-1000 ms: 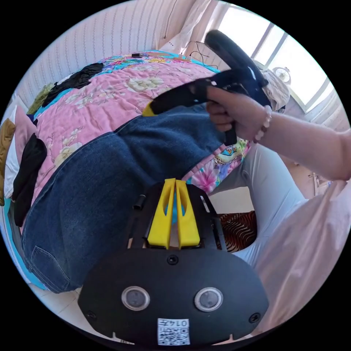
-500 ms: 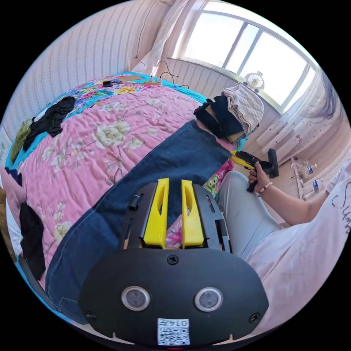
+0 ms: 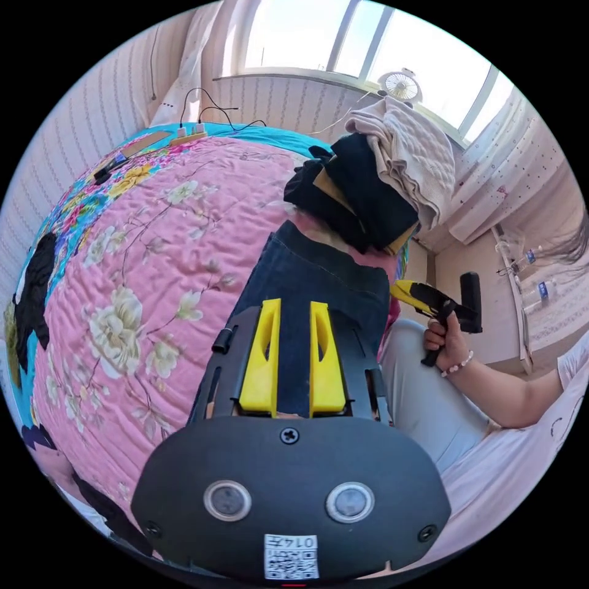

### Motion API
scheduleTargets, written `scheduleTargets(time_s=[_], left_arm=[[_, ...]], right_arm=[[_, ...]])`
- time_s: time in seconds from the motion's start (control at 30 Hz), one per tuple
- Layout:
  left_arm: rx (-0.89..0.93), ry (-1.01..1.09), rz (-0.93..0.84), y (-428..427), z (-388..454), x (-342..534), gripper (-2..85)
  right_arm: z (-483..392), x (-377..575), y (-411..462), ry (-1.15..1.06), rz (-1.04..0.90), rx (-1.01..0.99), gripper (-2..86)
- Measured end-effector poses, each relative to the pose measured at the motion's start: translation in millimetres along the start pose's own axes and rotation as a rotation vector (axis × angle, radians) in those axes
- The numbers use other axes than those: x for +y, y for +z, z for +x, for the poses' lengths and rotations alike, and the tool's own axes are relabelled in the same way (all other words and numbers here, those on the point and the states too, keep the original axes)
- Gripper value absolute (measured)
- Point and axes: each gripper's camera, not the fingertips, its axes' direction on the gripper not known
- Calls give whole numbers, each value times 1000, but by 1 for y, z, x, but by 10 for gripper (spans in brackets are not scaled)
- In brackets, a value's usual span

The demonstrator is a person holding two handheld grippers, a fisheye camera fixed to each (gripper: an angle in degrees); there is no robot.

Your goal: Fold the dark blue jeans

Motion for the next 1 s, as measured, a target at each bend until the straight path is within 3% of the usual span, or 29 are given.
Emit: scheduleTargets(time_s=[0.07, 0.23, 0.4, 0.6, 0.7, 0.8, 1.0], left_arm=[[-16, 25, -12, 15, -1, -26, 82], [-10, 0, -58, 62, -13, -87, 107], [7, -16, -216, 122, -17, -119, 127], [-3, -12, -132, 120, -8, -111, 125], [-5, 2, -100, 112, -4, -107, 115], [35, 35, -76, 100, 2, -100, 71], [-22, 86, -70, 54, 20, -87, 49]], right_arm=[[3, 7, -21, 11, 162, 48, 168], [3, -6, -3, -18, 13, 97, 172], [1, 1, -14, -59, 91, 61, 149], [-27, 14, -17, -234, 214, 159, 146], [-37, 12, 1, -268, 137, 241, 138], [-25, -6, 38, -148, -104, 317, 114], [-23, 7, 35, -159, -61, 163, 16]])
